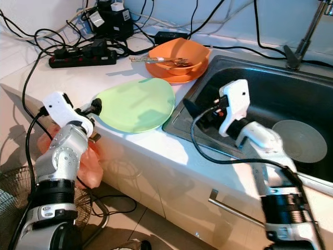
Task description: Kitchen organization
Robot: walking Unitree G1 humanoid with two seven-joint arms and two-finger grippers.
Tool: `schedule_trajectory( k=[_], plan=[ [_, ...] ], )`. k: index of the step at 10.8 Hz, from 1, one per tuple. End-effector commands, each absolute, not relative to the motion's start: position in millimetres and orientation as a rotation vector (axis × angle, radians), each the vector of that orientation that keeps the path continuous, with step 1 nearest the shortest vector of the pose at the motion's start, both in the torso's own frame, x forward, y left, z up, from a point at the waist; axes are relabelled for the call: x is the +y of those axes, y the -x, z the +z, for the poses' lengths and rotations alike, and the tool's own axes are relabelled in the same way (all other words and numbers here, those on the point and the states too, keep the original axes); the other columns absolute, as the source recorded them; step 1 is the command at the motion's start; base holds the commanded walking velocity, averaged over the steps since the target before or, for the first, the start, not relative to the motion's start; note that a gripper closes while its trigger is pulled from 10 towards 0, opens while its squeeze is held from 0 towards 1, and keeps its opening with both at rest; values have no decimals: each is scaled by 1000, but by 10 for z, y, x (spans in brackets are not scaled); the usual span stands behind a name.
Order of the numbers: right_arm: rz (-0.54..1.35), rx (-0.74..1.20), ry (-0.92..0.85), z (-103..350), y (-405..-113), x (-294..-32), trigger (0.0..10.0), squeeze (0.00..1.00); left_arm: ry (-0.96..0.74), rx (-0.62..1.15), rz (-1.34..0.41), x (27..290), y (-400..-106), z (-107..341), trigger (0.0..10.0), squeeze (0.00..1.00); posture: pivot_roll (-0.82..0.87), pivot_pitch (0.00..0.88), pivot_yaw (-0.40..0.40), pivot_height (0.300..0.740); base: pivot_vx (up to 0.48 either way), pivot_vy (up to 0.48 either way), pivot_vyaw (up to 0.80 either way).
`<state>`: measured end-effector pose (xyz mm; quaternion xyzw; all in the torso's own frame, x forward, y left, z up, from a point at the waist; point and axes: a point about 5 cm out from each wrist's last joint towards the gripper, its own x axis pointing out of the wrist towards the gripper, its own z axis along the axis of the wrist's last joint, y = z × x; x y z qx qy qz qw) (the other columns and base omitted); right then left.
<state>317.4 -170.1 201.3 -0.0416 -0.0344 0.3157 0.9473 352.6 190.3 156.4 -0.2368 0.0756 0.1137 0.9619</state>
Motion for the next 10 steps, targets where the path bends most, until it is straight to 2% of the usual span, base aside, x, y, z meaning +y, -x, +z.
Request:
schedule_trajectory(
  k=[1,4,8,9,10],
  plan=[
    [660,-58,120,2013,-3145,-1683,10000,0,524,198,211,1861,-3534,1518,10000,0,42,45,105,740,0,0,0],
    [625,-67,176,2058,-3172,-1735,10000,0,606,255,66,1682,-3612,1549,10000,0,36,43,102,740,0,0,0],
    [726,-89,224,2232,-3084,-1661,10000,0,802,353,-58,1474,-3680,1578,10000,0,29,41,105,740,0,0,0],
    [766,-89,231,2268,-3042,-1644,10000,0,821,348,-89,1439,-3680,1582,0,0,28,42,106,740,0,0,0],
    [823,-77,222,2283,-2981,-1629,10000,0,870,348,-91,1428,-3672,1574,0,0,27,43,105,740,0,0,0]
  ],
)
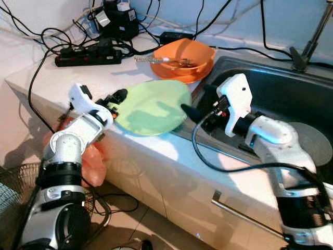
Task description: Kitchen organization
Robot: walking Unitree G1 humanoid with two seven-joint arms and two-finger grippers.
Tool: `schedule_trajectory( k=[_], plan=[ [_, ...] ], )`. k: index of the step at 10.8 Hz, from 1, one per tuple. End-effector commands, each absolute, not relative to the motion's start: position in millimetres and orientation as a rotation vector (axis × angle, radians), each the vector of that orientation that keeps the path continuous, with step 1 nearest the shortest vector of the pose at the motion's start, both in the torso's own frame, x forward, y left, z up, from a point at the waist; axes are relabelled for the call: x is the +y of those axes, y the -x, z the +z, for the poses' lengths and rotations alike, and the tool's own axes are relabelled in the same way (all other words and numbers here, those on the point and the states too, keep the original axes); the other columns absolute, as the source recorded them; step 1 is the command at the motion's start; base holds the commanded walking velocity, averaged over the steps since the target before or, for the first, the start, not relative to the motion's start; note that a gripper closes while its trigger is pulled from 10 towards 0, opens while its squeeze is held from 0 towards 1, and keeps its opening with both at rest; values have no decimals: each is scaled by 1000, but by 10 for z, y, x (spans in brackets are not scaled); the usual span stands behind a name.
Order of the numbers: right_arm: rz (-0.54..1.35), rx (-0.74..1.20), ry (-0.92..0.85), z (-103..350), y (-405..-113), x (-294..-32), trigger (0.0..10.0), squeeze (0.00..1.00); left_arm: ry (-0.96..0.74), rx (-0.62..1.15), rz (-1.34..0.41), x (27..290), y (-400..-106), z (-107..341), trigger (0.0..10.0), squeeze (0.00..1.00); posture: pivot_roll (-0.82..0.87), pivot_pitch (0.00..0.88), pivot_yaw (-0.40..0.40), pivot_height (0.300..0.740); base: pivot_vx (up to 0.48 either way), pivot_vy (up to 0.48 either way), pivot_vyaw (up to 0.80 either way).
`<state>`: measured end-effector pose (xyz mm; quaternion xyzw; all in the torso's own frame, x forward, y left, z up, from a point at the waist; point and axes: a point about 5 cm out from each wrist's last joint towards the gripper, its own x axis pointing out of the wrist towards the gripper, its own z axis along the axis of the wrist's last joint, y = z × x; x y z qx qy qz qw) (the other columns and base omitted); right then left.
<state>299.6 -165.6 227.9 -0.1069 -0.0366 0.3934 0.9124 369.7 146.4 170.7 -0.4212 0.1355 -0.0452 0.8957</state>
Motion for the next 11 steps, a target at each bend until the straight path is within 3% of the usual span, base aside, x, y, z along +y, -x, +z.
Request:
schedule_trajectory(
  k=[1,5,11],
  plan=[
    [872,-56,219,2273,-2928,-1622,10000,0,915,360,-86,1429,-3669,1557,0,0,26,44,104,740,0,0,0],
    [913,-15,234,2259,-2877,-1649,10000,0,1032,374,-43,1447,-3676,1531,0,0,26,44,102,740,0,0,0],
    [940,6,218,2206,-2843,-1629,10000,0,1071,374,-40,1464,-3678,1532,0,0,27,45,103,740,0,0,0]
  ],
)
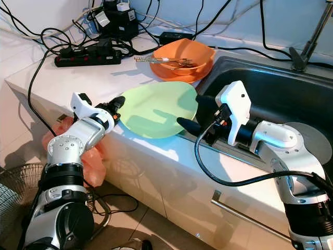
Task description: Kitchen organization
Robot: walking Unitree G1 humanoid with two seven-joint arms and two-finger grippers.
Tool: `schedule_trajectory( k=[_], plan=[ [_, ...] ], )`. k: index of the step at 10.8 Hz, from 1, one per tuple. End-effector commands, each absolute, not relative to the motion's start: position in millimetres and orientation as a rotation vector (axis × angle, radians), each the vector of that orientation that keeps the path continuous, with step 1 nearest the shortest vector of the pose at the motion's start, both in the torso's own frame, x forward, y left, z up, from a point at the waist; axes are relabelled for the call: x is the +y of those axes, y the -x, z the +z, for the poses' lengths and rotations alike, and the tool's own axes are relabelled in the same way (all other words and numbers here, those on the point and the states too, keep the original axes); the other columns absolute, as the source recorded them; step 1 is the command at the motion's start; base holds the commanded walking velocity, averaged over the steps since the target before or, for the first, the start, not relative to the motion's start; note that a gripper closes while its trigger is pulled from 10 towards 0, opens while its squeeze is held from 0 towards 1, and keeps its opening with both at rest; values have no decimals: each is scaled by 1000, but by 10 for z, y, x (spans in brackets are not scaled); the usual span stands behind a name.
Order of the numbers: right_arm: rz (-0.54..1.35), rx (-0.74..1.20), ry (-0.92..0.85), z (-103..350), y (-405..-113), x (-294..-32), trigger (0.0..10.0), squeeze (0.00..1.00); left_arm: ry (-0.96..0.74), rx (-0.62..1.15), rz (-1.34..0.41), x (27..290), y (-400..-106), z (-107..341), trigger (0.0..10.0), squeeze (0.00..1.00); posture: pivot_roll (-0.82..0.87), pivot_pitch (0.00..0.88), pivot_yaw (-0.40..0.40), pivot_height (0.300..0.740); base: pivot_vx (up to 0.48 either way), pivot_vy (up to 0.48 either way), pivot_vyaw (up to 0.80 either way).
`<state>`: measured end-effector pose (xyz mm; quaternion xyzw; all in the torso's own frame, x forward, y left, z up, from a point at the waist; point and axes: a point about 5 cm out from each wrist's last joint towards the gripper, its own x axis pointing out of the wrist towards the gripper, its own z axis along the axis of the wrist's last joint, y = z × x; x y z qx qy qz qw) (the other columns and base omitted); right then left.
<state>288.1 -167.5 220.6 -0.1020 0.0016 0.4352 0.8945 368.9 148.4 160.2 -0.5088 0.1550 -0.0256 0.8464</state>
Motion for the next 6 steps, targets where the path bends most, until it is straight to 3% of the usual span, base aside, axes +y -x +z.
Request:
schedule_trajectory(
  k=[1,6],
  plan=[
    [949,13,218,2188,-2833,-1625,10000,0,1074,373,-38,1468,-3678,1531,0,0,28,45,104,740,0,0,0],
    [953,23,217,2161,-2823,-1623,10000,0,1108,334,-14,1504,-3690,1538,0,0,26,46,103,740,0,0,0]
  ],
)
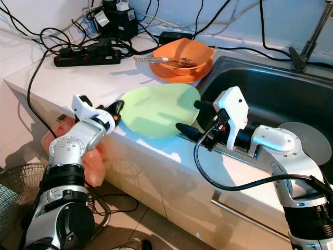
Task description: Kitchen organization
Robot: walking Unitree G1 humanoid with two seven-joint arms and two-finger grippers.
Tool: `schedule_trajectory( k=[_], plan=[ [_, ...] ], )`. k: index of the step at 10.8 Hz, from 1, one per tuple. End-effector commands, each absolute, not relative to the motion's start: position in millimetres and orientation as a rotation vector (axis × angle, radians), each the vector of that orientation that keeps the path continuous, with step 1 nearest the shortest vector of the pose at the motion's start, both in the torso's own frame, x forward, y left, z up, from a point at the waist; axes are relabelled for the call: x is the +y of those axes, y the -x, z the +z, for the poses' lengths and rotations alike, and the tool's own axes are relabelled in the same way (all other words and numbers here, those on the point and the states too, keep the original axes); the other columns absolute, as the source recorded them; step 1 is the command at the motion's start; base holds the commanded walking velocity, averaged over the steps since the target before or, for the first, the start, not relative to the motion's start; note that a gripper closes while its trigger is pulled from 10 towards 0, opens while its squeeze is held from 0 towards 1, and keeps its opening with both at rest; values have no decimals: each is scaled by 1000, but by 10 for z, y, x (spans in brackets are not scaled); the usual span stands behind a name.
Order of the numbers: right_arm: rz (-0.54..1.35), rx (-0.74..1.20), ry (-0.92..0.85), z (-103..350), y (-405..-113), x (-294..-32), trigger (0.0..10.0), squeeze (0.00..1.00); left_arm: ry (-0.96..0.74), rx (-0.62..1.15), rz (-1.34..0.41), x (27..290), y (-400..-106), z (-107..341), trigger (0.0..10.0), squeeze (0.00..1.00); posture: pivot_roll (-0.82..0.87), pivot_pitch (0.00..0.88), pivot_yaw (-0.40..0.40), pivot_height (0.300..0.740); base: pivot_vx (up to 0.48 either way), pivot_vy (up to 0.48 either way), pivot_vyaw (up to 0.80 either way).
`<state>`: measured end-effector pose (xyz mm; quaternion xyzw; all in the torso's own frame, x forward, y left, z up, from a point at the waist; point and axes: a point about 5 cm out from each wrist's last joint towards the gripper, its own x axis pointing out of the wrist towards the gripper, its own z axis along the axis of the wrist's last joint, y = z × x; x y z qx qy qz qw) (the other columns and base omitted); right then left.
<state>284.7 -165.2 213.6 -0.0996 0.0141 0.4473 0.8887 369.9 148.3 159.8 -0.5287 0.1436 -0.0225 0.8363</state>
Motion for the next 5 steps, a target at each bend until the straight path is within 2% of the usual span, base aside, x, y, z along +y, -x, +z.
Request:
schedule_trajectory(
  k=[1,5],
  plan=[
    [959,30,211,2141,-2821,-1617,10000,0,1123,309,-20,1504,-3692,1556,0,0,27,46,102,740,0,0,0],
    [948,39,199,2104,-2835,-1624,10000,0,1134,257,-57,1500,-3694,1590,0,0,25,42,102,740,0,0,0]
  ],
)
